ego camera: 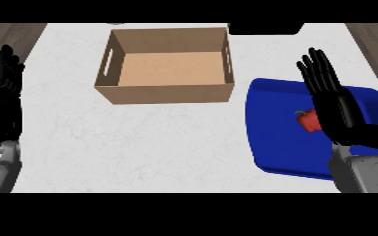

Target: Pick the bell pepper from the tray and place it in the cardboard box

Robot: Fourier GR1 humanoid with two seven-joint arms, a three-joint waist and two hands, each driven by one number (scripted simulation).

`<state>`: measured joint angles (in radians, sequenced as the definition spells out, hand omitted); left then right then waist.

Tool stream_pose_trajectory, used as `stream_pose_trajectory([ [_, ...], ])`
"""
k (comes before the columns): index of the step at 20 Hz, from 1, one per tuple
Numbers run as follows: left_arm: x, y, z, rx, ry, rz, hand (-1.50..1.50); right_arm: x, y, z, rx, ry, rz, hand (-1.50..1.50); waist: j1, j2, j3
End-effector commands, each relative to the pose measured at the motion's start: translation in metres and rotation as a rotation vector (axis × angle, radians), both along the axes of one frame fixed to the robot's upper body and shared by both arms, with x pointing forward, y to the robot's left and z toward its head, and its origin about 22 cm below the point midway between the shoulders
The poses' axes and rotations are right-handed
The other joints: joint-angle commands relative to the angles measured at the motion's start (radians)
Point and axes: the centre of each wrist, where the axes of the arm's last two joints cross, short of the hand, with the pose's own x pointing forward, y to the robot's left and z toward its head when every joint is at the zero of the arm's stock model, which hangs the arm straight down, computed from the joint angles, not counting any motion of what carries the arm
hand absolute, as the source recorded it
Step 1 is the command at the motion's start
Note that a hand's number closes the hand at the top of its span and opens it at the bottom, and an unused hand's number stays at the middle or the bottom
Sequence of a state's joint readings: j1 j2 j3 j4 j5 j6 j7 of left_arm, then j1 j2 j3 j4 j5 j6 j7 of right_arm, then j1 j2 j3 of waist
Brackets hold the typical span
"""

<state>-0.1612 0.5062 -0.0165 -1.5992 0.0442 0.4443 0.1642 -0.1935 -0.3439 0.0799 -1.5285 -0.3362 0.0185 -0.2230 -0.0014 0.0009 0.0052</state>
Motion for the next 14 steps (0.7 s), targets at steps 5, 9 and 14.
stream_pose_trajectory([
  [5,-0.017,-0.027,-0.049,0.018,0.177,-0.173,0.00,0.032,-0.049,0.044,0.152,-0.236,0.286,-1.50,0.014,0.006,-0.002],
  [9,-0.027,-0.034,-0.065,-0.017,0.243,-0.268,0.00,0.027,-0.092,0.001,-0.161,-0.045,-0.147,1.50,0.028,0.013,-0.004],
  [14,-0.039,-0.029,-0.082,-0.030,0.263,-0.277,0.00,0.038,-0.127,-0.034,0.069,-0.152,-0.070,-1.50,0.033,0.009,-0.003],
])
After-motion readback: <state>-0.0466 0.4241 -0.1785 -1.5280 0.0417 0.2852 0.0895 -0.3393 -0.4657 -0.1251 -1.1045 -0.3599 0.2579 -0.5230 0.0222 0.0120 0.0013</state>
